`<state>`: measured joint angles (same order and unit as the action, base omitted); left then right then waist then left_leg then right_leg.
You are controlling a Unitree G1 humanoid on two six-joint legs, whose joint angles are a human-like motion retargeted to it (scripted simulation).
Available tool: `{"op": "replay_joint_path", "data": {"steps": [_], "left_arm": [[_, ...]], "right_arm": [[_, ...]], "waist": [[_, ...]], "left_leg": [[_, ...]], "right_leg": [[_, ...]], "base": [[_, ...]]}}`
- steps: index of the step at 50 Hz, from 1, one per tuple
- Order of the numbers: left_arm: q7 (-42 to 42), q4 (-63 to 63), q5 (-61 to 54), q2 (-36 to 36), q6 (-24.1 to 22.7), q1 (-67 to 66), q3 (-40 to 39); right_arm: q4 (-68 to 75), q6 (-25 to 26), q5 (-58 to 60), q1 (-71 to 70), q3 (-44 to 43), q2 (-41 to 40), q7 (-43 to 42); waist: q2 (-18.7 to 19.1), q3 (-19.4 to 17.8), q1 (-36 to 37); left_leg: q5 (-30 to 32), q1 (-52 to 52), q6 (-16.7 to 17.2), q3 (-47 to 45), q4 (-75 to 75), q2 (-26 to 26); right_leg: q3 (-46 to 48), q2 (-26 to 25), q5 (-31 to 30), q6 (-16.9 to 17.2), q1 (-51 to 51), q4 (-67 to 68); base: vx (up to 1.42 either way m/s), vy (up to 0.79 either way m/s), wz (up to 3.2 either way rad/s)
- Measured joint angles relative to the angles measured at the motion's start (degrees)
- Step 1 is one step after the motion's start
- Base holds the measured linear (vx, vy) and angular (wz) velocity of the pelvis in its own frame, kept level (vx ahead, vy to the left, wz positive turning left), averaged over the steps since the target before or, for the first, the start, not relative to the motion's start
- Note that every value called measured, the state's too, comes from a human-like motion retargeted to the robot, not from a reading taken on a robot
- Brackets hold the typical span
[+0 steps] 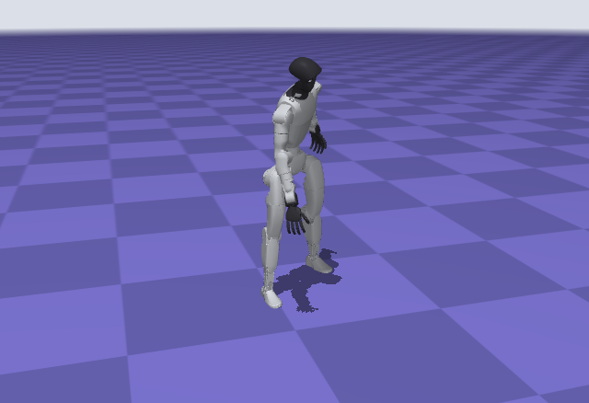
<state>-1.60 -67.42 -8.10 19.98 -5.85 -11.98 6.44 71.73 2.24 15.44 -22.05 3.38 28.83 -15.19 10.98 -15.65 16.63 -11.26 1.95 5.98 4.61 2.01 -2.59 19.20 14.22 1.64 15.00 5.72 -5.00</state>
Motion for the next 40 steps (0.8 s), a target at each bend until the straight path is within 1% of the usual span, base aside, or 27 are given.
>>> {"op": "replay_joint_path", "data": {"steps": [2, 4, 8, 10, 13, 17, 20, 23, 26, 29, 30, 32, 35, 38, 40], "left_arm": [[-2.9, -8.3, 4.1, 1.0, 1.7, -2.1, -3.2], [-5.0, -13.8, 7.2, 2.4, 2.8, -4.5, -5.9], [-7.8, -19.9, 9.6, 4.9, 3.3, -7.3, -11.1], [-9.0, -20.3, 9.1, 5.8, 3.2, -8.1, -13.2], [-10.4, -17.7, 7.7, 6.8, 2.6, -9.0, -14.2], [-11.2, -11.7, 6.7, 8.6, 0.8, -9.0, -12.7], [-9.7, -9.8, 6.3, 10.2, -0.6, -6.2, -12.7], [-5.4, -12.9, 4.2, 10.8, -1.0, 0.4, -14.8], [0.9, -18.0, -0.2, 10.6, -0.9, 9.5, -17.7], [6.6, -21.3, -4.9, 9.2, -0.8, 19.4, -18.5], [8.2, -21.8, -6.3, 8.6, -0.9, 23.0, -17.9], [9.3, -20.3, -7.2, 6.7, -1.4, 29.3, -14.3], [7.7, -15.2, -3.4, 4.3, -2.3, 37.9, -5.6], [6.7, -8.3, 2.2, 4.1, -2.8, 46.8, 4.4], [7.3, -3.4, 3.3, 4.6, -3.2, 52.9, 10.3]], "right_arm": [[-1.7, -0.5, 0.0, -0.4, -0.8, -0.2, 1.4], [-4.3, -1.4, 0.0, -0.1, -0.8, -0.2, 2.6], [-9.6, -3.1, 0.6, 0.5, 0.4, 0.8, 5.0], [-11.1, -3.6, 1.0, 0.7, 1.3, 1.3, 5.8], [-11.1, -3.7, 0.8, 1.0, 2.9, 1.4, 5.9], [-8.8, -3.8, -1.1, 2.5, 5.2, -1.3, 5.0], [-7.6, -4.4, -2.5, 5.1, 6.6, -5.2, 4.7], [-8.9, -5.3, -2.5, 8.6, 8.1, -9.4, 5.2], [-12.4, -6.4, -0.8, 12.4, 10.1, -12.3, 6.1], [-17.1, -7.3, 1.8, 15.9, 12.0, -13.0, 7.3], [-18.9, -7.6, 2.6, 17.0, 12.6, -12.9, 7.8], [-22.0, -8.2, 3.4, 18.9, 13.4, -12.0, 9.0], [-25.4, -9.3, 4.1, 21.3, 14.2, -10.2, 11.2], [-27.0, -8.6, 3.8, 22.4, 13.9, -8.3, 11.6], [-27.1, -7.3, 2.7, 22.5, 13.1, -7.3, 10.9]], "waist": [[-0.7, 0.0, 1.3], [-1.3, 0.0, 2.7], [-2.7, -0.5, 5.7], [-3.5, -0.7, 7.4], [-5.3, -0.4, 10.1], [-9.5, 1.8, 14.3], [-14.1, 4.7, 17.1], [-18.8, 7.9, 18.0], [-22.3, 10.7, 16.0], [-24.2, 12.4, 11.2], [-24.4, 12.6, 9.2], [-23.8, 13.3, 5.3], [-22.4, 14.9, 0.7], [-21.5, 15.3, -2.3], [-21.0, 14.2, -4.1]], "left_leg": [[-0.2, 1.0, 0.2, 0.0, 0.6, 0.9], [-0.4, 2.1, 0.5, -1.2, 1.3, 1.5], [-0.8, 4.6, 0.7, -5.9, 2.6, 2.3], [-1.2, 5.8, 0.5, -8.4, 3.0, 2.4], [-1.6, 7.1, -0.4, -11.2, 3.0, 2.6], [-0.8, 7.1, -1.8, -13.0, 3.0, 2.4], [0.2, 6.0, -2.4, -14.0, 2.9, 1.6], [0.1, 4.4, -1.9, -15.5, 2.9, -0.1], [-1.2, 2.6, -0.7, -16.6, 2.6, -1.6], [-3.2, 0.9, -0.2, -16.2, 1.5, -1.8], [-3.9, 0.4, -0.2, -15.7, 1.1, -1.8], [-4.8, -0.6, 0.2, -14.7, 0.4, -2.8], [-5.8, -0.7, 0.3, -14.1, -0.3, -5.1], [-6.4, 0.0, 0.5, -14.1, -0.4, -6.2], [-6.8, -0.1, 0.7, -13.8, -0.4, -6.2]], "right_leg": [[-0.4, -0.6, 0.9, 0.0, -0.9, 0.0], [-0.8, -1.2, 1.9, 0.0, -2.0, 0.1], [-1.8, -2.3, 3.9, 0.0, -3.8, 0.9], [-2.5, -2.8, 4.9, 0.0, -4.6, 1.8], [-4.1, -3.5, 6.0, 0.0, -5.7, 2.7], [-7.1, -4.2, 6.6, 0.0, -6.9, 3.1], [-10.0, -5.0, 6.6, 0.0, -7.4, 3.0], [-13.1, -6.3, 6.0, 0.0, -7.8, 2.7], [-15.3, -7.5, 5.1, 0.0, -8.8, 2.6], [-16.4, -7.3, 3.6, -0.2, -10.6, 3.2], [-16.7, -7.1, 3.0, -0.5, -11.2, 3.6], [-17.0, -8.1, 2.2, -2.3, -10.9, 6.4], [-15.6, -9.0, 4.9, -5.3, -4.8, 15.2], [-10.6, -7.0, 8.4, -7.0, 2.7, 18.8], [-7.4, -5.4, 7.4, -7.3, 5.4, 15.8]], "base": [[0.25, -0.22, -0.33], [0.25, -0.19, -0.29], [0.24, -0.15, -0.29], [0.26, -0.10, -0.37], [0.28, -0.05, -0.52], [0.32, 0.02, -0.77], [0.34, 0.04, -0.94], [0.34, 0.04, -0.84], [0.32, 0.07, -0.46], [0.30, 0.17, 0.09], [0.27, 0.16, 0.37], [0.24, 0.10, 0.35], [0.17, 0.04, 0.07], [0.14, -0.03, -0.01], [0.15, -0.07, 0.24]]}}
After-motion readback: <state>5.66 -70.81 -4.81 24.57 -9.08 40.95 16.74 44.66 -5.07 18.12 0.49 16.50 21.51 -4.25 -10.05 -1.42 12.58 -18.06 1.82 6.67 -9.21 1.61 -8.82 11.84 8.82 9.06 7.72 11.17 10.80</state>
